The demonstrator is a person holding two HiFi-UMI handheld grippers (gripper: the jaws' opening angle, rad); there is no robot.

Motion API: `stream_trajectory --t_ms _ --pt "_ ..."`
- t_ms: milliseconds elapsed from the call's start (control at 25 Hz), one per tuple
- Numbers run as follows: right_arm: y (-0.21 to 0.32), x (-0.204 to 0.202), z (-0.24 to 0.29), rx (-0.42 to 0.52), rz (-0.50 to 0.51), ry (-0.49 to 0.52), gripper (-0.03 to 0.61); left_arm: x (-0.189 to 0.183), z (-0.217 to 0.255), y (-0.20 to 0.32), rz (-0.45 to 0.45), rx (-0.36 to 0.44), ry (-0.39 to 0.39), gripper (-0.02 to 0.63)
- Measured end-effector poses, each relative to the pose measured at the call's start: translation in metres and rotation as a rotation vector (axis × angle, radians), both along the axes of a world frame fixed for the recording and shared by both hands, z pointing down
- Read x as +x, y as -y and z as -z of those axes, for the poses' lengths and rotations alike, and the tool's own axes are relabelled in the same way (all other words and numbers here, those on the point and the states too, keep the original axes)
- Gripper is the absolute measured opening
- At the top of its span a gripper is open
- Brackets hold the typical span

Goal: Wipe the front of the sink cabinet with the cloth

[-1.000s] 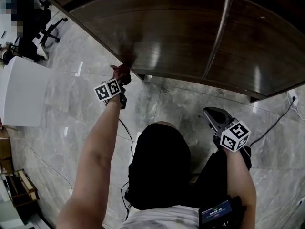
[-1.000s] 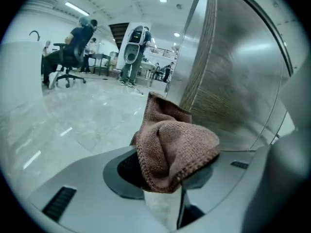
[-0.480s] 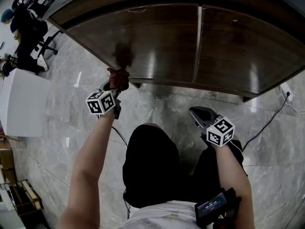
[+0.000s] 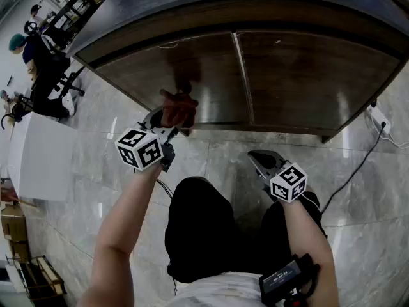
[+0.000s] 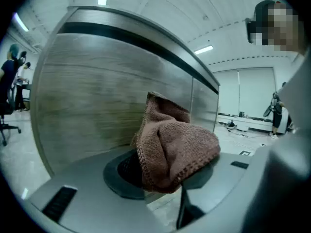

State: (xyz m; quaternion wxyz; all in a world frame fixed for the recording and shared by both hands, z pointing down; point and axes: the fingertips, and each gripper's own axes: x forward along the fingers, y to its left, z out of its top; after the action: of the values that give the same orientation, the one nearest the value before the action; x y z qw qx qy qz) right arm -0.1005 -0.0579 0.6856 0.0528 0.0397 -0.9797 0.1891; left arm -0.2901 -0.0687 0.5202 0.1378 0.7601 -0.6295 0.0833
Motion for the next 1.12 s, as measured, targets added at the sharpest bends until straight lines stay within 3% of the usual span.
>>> stream_trajectory --t_ms 240,440,520,680,920,1120 --pt "0.023 0.012 0.049 0.063 -0.092 0.087 0.012 0.07 0.045 0.031 -0.158 0.066 0.026 0.141" --pt "0.009 0.022 0.026 0.033 -0.085 0.072 0.012 0.137 0.112 0.054 -0.278 0.153 -0.04 0.141" --pt "-0.001 0.021 0.021 0.043 -0.069 0.057 0.012 0.152 0.134 0.065 -0.279 0.163 -0.067 0.141" --pt "0.006 0.034 0.029 0.086 -0.076 0.056 0.012 0.165 0.158 0.095 -0.227 0.179 -0.049 0.14" --pt "-0.004 0.049 0.039 0.084 -0.077 0.072 0.012 0.189 0.152 0.107 -0.245 0.115 -0.071 0.137" --pt "0.001 0.064 0.049 0.074 -0.106 0.11 0.012 0.226 0.146 0.123 -0.288 0.09 -0.042 0.133"
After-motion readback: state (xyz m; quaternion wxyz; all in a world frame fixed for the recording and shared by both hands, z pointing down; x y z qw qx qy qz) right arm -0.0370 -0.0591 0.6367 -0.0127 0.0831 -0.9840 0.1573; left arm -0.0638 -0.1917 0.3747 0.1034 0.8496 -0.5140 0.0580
